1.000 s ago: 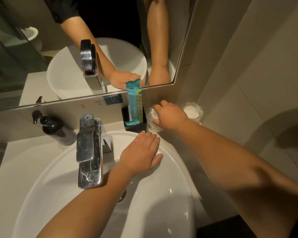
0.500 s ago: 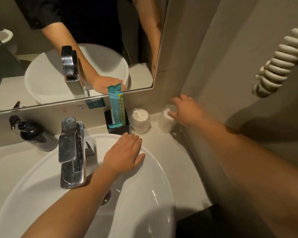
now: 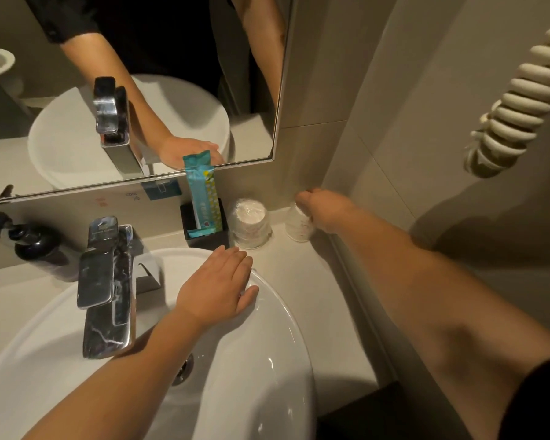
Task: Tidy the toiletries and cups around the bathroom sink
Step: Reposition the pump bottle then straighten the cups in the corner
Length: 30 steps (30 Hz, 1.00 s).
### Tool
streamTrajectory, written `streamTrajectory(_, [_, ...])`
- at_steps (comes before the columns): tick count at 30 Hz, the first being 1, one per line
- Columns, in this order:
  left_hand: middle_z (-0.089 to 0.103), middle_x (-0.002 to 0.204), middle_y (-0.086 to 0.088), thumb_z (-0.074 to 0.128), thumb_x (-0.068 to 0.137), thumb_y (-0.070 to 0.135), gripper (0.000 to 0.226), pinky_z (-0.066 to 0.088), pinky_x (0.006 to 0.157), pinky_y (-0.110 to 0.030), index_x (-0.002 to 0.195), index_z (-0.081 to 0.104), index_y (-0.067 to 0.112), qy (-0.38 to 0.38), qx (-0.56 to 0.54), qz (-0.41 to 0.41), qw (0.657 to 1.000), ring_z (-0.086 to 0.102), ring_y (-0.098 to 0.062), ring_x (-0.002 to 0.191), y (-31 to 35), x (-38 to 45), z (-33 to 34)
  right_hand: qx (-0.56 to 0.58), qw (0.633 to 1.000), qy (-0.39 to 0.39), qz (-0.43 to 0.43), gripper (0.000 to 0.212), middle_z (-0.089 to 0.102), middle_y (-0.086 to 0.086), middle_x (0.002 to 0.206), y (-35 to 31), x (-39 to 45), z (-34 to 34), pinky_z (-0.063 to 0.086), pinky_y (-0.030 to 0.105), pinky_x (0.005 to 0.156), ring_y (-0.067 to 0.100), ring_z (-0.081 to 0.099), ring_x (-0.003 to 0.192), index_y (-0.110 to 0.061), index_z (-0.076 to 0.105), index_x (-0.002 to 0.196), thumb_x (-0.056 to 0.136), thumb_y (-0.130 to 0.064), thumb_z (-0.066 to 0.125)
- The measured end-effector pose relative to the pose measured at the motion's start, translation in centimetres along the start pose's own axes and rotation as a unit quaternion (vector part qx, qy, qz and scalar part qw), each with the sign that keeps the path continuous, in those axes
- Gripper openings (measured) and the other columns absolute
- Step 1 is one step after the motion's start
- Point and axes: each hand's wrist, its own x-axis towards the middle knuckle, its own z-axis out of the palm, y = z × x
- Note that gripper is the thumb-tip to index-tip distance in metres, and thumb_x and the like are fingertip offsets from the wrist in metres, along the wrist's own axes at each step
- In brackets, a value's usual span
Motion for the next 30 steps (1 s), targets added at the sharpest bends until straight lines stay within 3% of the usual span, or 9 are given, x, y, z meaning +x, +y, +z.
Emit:
streamTrajectory(4, [0.064,0.123,-0.012,0.039,0.091,0.051,0.059,0.037,0.108,-0.047,0.123,0.061,0.007,-0.001,-0.001,0.002,1.0,0.058,-0.031,0.117,-0.1,0.0,0.2,-0.018,0.999,0.017,-0.043,0.036,0.05,0.016,0.123,0.4,0.1,0.0,0.044,0.036,0.077,0.038,0.058,0.107,-0.017,0.047,0.132,0.097,-0.013,0.041])
streamTrajectory(9, [0.063,0.124,-0.012,0.038,0.092,0.052,0.06,0.036,0.109,-0.047,0.125,0.06,0.007,0.002,0.002,0.001,1.0,0.057,-0.03,0.119,-0.1,0.0,0.6,-0.019,0.998,0.018,-0.066,0.054,0.048,0.01,0.133,0.6,0.2,0.0,0.048,0.037,0.079,0.037,0.058,0.108,-0.025,0.042,0.139,0.09,-0.001,0.045])
streamTrajectory(13, [0.064,0.123,-0.012,0.039,0.091,0.052,0.059,0.036,0.108,-0.047,0.124,0.061,0.007,0.01,0.004,0.0,1.0,0.058,-0.03,0.118,0.0,0.0,0.6,-0.016,0.997,0.022,-0.069,0.053,0.047,0.01,0.133,0.6,0.3,0.0,0.048,0.037,0.078,0.038,0.059,0.105,-0.026,0.041,0.138,0.091,-0.002,0.044])
streamTrajectory(18, [0.064,0.123,-0.013,0.041,0.091,0.05,0.059,0.035,0.109,-0.047,0.123,0.061,0.006,0.015,0.01,0.002,1.0,0.058,-0.031,0.117,-0.1,0.0,0.8,-0.094,0.988,0.044,-0.11,0.045,0.043,0.011,0.142,0.8,0.5,0.4,0.047,0.038,0.088,0.039,0.056,0.113,-0.025,0.039,0.14,0.096,-0.014,0.041])
streamTrajectory(22, [0.064,0.121,-0.013,0.04,0.091,0.05,0.057,0.037,0.108,-0.047,0.122,0.061,0.006,0.02,0.007,0.006,1.0,0.058,-0.031,0.116,0.0,0.0,0.6,-0.149,0.974,0.056,-0.158,0.056,0.026,0.001,0.159,1.4,0.2,0.4,0.03,0.042,0.112,0.033,0.035,0.139,-0.031,0.034,0.146,0.094,-0.051,0.03])
streamTrajectory(23, [0.064,0.121,-0.013,0.04,0.091,0.05,0.057,0.037,0.108,-0.047,0.122,0.061,0.006,0.02,0.007,0.006,1.0,0.058,-0.031,0.116,0.0,0.0,0.5,-0.147,0.975,0.057,-0.158,0.058,0.025,0.004,0.159,1.5,0.1,0.2,0.029,0.042,0.112,0.035,0.034,0.14,-0.03,0.032,0.147,0.093,-0.05,0.029])
streamTrajectory(26, [0.064,0.122,-0.012,0.04,0.092,0.05,0.057,0.037,0.108,-0.047,0.123,0.061,0.007,0.018,0.01,0.004,1.0,0.058,-0.03,0.117,0.1,-0.1,0.3,-0.065,0.993,0.047,-0.086,0.054,0.031,0.014,0.152,0.9,-0.7,-0.5,0.036,0.04,0.105,0.039,0.04,0.132,-0.027,0.03,0.148,0.096,-0.017,0.042])
streamTrajectory(30, [0.063,0.125,-0.011,0.04,0.092,0.047,0.055,0.037,0.109,-0.047,0.125,0.06,0.008,0.018,0.007,0.006,1.0,0.057,-0.03,0.119,0.0,-0.2,0.2,0.001,0.997,0.06,-0.053,0.068,0.042,0.014,0.138,0.0,-1.6,-0.7,0.039,0.039,0.098,0.038,0.045,0.124,-0.023,0.031,0.148,0.088,-0.004,0.057])
